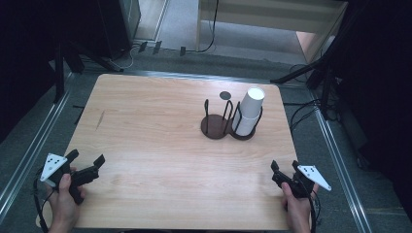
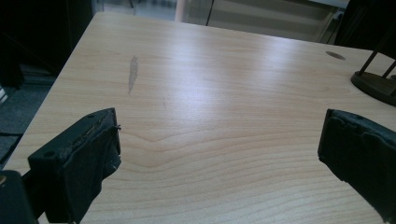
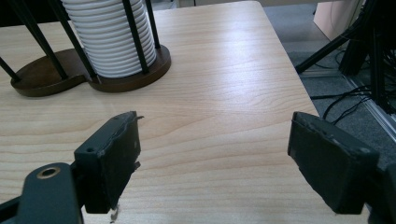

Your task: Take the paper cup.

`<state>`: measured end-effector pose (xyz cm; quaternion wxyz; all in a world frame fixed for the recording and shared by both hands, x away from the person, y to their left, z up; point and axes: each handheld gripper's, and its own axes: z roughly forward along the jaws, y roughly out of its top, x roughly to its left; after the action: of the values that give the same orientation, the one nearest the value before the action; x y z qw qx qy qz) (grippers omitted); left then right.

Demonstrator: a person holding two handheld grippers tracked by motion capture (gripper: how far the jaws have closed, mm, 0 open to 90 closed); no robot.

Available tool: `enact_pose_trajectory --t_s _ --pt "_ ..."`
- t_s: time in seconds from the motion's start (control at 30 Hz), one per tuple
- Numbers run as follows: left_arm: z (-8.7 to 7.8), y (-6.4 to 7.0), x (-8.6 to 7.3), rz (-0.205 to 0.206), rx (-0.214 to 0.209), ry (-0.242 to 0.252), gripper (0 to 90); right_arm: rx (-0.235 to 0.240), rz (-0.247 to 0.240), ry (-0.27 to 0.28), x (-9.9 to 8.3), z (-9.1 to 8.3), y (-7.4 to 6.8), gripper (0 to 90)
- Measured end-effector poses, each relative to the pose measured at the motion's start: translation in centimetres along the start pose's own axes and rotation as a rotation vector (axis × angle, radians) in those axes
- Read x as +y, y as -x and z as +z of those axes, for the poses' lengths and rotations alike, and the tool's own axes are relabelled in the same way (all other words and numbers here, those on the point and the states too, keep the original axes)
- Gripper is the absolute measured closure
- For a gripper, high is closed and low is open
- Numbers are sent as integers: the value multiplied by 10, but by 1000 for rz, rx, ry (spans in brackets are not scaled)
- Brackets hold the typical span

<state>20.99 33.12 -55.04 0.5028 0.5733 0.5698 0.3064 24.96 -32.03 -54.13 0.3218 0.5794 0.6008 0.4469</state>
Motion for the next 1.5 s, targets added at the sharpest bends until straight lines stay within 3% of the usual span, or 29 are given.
enact_pose_trajectory --t_s 0.3,0.77,1.1,1.5 --pt "1 1 -1 1 7 -13 0 5 5 -25 7 0 2 194" --pt "3 -1 0 -16 21 -14 0 35 8 -32 37 6 -5 192" --pt "4 1 0 3 22 -20 0 64 -24 -11 61 15 -19 191" --pt "2 0 -2 -5 11 -23 0 116 -46 10 86 35 -41 178"
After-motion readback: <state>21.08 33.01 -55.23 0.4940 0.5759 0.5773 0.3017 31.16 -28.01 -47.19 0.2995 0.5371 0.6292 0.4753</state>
